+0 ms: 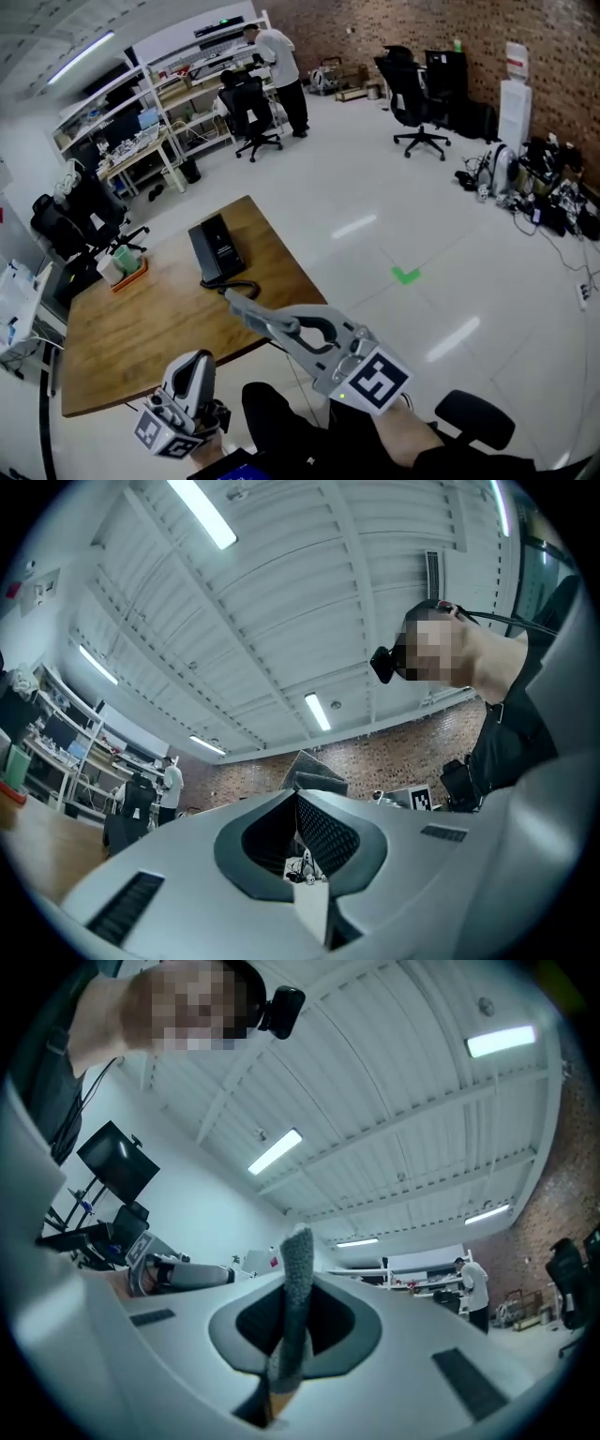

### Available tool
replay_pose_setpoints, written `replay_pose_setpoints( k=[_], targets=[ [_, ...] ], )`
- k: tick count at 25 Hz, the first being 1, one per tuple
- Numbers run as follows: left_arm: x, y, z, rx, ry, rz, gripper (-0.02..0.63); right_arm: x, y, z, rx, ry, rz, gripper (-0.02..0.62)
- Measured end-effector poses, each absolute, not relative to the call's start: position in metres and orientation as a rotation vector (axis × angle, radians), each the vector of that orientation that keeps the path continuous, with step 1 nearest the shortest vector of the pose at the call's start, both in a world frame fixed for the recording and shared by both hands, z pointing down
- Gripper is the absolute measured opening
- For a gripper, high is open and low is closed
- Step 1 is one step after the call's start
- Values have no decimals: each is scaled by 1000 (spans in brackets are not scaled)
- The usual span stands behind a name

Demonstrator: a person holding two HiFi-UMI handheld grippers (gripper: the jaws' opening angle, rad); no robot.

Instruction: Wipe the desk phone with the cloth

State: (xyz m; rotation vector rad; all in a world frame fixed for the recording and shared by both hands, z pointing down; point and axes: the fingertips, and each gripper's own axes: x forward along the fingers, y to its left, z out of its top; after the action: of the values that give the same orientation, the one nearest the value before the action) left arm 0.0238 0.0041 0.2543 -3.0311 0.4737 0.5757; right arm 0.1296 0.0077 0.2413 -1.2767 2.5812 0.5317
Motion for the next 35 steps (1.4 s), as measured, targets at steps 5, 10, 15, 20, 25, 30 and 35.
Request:
replay_pose_setpoints(
  k=[5, 10, 15, 20, 25, 30, 35],
  targets=[
    [38, 51, 239, -2967, 477, 530, 0, 130, 57, 221, -1205, 2524, 534, 25],
    [38, 97, 223, -2919, 487, 508, 0, 118, 103, 203, -1105, 2485, 582, 25],
    [31, 138, 207, -2861, 517, 537, 0, 104, 144, 196, -1024, 2484, 601, 24],
    [25, 173, 200, -2879, 547, 584, 0, 87, 174, 196, -965, 2507, 607, 23],
    [23, 198, 194, -2842, 564, 587, 0, 81, 206, 188, -922, 2508, 640, 23],
    [29, 217, 191, -2796, 544, 595, 0, 84, 231, 185, -927, 2502, 674, 23],
    [38, 236, 198, -2821, 506, 597, 0, 89, 250, 193, -958, 2510, 661, 23]
  ],
)
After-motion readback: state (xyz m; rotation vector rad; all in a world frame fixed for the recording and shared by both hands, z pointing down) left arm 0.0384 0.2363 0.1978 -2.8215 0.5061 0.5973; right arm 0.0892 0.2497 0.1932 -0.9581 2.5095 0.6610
